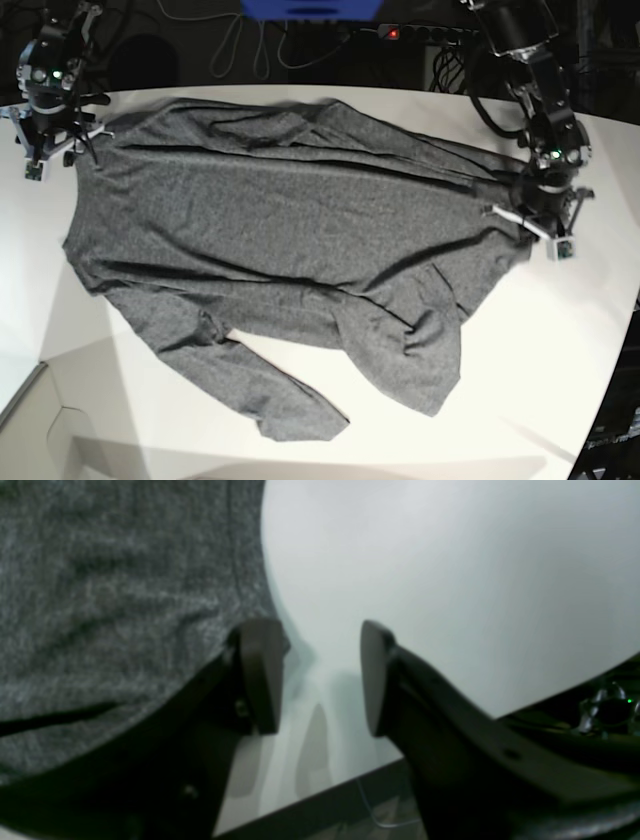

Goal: Layout the t-shirt on the table in an organized manner, then fold the t-shirt properly
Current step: 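Grasp the shoulder corners with both grippers and pull them apart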

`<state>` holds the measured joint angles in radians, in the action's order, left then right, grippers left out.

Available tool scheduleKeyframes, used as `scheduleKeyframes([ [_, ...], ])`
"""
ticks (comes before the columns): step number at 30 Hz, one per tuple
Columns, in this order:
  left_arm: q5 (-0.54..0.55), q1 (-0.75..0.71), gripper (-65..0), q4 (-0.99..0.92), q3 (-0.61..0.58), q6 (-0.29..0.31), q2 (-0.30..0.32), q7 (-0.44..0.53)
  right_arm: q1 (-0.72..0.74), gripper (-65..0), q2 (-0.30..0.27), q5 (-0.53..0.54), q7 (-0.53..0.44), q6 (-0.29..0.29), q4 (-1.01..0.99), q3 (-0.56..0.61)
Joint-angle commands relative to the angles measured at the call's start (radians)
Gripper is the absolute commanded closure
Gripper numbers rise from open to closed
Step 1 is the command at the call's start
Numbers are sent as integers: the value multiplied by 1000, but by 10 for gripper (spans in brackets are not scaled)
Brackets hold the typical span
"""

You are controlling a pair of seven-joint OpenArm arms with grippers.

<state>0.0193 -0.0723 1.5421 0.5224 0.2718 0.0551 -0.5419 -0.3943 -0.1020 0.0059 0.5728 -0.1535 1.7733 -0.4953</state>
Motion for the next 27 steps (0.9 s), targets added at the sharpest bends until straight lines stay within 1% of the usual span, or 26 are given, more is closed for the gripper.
scheduleKeyframes([
  [1,3,-11,0,53,3,-4,10,26,1,-261,-14,-5,-23,2,18,-6],
  [4,-2,-31,0,140,9,-4,-21,24,1,-261,-14,-5,-23,2,18,-6],
  [10,-2,-77,0,243,17,-12,-21,29,1,-261,-14,-5,-23,2,18,-7],
  [13,1,-87,0,277,84,-12,-28,27,1,-261,-14,-5,-23,2,18,-9],
  [15,1,-87,0,275,120,-7,-30,30,1,-261,-14,-5,-23,2,18,-9],
  [18,1,-87,0,245,143,-6,-25,30,1,-261,-14,-5,-23,2,18,-6],
  [23,1,-87,0,186,144,-6,-27,32,1,-261,-14,-5,-23,2,18,-4],
  [27,1,-87,0,102,141,-6,-22,32,1,-261,-14,-5,-23,2,18,-3],
])
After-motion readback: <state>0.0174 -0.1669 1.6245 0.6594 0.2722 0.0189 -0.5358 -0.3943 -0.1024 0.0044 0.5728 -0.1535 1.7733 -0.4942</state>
